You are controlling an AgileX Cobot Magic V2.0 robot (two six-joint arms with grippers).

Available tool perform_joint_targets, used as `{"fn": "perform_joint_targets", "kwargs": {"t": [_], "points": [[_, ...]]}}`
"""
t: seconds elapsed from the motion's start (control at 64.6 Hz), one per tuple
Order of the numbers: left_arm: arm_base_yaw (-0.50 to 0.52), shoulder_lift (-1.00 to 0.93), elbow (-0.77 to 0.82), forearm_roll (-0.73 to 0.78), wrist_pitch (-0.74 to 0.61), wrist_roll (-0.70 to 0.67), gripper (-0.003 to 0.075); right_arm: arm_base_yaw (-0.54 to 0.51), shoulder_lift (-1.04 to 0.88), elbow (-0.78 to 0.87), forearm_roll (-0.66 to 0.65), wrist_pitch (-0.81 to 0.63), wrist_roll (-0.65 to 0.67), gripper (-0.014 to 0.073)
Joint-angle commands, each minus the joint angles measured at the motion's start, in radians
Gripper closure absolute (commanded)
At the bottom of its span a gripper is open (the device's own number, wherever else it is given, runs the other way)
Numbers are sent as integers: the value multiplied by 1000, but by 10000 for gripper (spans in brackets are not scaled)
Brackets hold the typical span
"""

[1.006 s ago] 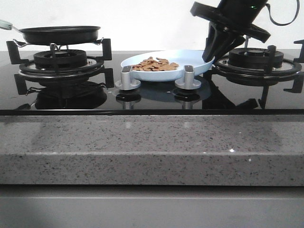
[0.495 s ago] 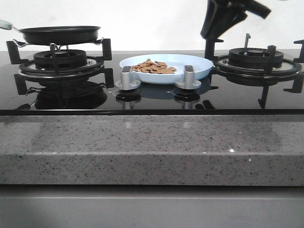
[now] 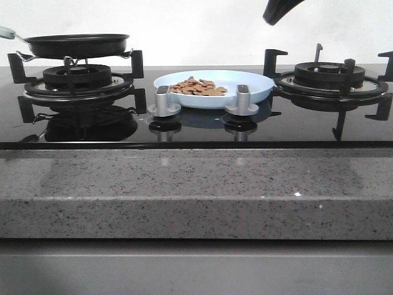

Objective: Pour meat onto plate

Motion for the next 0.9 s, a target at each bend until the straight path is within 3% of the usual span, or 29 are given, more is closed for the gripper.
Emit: {"fn": "perform_joint_targets", "kwargs": {"t": [0.0, 0.108, 0.309, 0.572, 0.882], "points": [[-7, 6, -27, -29, -73, -9, 741, 1, -125, -7, 20, 0, -38, 654], [-7, 6, -27, -29, -73, -9, 741, 3, -238, 86, 17, -76, -51, 654], [-7, 6, -27, -29, -73, -9, 741, 3, -488, 400, -23, -249, -133, 654], [-7, 6, -27, -29, -73, -9, 741, 3, -807, 819, -91, -490, -135, 654], [-55, 6, -27, -35, -73, -9, 741, 3, -1218, 1240, -106, -677, -135, 654]]}}
